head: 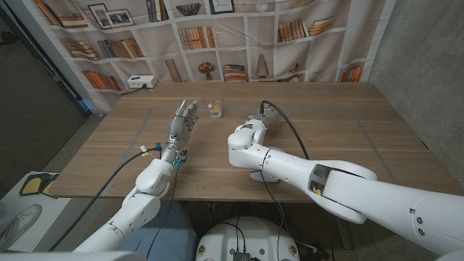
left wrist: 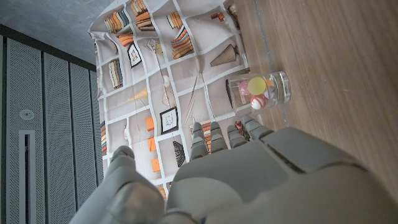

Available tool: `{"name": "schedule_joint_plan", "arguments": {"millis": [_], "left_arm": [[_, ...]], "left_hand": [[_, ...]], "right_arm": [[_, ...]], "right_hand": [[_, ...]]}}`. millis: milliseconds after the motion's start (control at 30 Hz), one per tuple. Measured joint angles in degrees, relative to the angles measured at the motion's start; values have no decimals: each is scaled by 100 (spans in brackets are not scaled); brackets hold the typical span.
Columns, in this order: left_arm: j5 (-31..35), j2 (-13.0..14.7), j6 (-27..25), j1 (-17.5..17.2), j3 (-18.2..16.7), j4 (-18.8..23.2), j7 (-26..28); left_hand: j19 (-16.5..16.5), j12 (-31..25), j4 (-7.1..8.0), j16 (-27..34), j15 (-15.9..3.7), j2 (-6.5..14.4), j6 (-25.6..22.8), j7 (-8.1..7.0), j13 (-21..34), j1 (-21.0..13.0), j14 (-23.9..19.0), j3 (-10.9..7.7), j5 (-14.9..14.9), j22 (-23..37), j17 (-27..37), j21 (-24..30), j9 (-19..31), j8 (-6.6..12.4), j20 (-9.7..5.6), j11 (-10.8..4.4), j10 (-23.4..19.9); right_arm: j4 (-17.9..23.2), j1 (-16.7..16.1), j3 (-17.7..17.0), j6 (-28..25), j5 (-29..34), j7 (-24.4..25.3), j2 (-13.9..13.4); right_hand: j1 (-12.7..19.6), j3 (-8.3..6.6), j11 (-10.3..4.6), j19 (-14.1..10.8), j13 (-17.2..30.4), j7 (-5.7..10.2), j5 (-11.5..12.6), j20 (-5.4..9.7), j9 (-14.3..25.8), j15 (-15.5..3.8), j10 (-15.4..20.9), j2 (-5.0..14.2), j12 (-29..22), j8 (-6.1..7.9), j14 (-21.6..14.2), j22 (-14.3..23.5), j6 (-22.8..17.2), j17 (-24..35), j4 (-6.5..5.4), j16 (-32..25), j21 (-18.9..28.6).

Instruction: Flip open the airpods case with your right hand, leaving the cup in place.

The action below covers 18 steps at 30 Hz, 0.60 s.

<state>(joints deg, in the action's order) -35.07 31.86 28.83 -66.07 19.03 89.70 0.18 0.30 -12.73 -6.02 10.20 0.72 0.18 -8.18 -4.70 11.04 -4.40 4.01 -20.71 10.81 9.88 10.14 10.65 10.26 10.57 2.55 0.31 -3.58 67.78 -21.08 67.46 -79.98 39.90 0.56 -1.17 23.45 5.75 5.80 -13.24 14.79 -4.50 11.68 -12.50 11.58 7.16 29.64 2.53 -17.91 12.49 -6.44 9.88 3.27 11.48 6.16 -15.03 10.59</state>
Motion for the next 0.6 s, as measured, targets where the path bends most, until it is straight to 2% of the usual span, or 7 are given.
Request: {"name": "schedule_joint_plan", "arguments": {"millis": [100, 400, 500, 600], "left_arm": [[0, 6, 0, -1, 3, 10, 0], [22, 24, -49, -8, 6, 43, 23], [22, 33, -56, -22, 6, 60, 27], [22, 41, -68, -38, 7, 90, 41]], "left_hand": [[0, 0, -16, 0, 0, 22, 0, 0, 0, -22, 0, -16, 0, 0, 0, 0, 0, 0, 0, 0, 0], [0, 0, -23, 0, 0, 44, 0, 0, 0, -44, 0, -24, 0, 0, 0, 0, 0, 0, 0, 0, 0], [0, 0, -47, 0, 0, 43, 0, 0, 0, -44, 0, -47, 0, 0, 0, 0, 0, 0, 0, 0, 0], [0, 0, -47, 0, 0, 43, 0, 0, 0, -43, 0, -47, 0, 0, 0, 0, 0, 0, 0, 0, 0]], "right_arm": [[0, 0, 0, 0, -178, 101, 0], [-346, 250, 239, 0, -765, 532, 117], [-408, 300, 298, 0, -997, 700, 137], [-493, 369, 378, 0, -1187, 835, 165]], "right_hand": [[32, -16, 0, 12, 0, 0, 0, -11, 0, 0, 0, 32, 0, 0, 0, 0, 0, 0, 16, 0, 0], [204, -121, -72, 61, 12, 1, 0, 1, 0, -9, 73, 165, 0, 0, -57, 0, -1, 0, 88, 0, 0], [384, -200, -117, 61, 28, 169, 0, 1, 0, -41, 117, 225, 0, 8, -90, 0, -82, 0, 168, -9, 0], [482, -248, -144, 61, 29, 207, 0, 1, 0, -70, 145, 255, 0, 26, -119, 0, -80, 0, 211, -24, 0]]}}
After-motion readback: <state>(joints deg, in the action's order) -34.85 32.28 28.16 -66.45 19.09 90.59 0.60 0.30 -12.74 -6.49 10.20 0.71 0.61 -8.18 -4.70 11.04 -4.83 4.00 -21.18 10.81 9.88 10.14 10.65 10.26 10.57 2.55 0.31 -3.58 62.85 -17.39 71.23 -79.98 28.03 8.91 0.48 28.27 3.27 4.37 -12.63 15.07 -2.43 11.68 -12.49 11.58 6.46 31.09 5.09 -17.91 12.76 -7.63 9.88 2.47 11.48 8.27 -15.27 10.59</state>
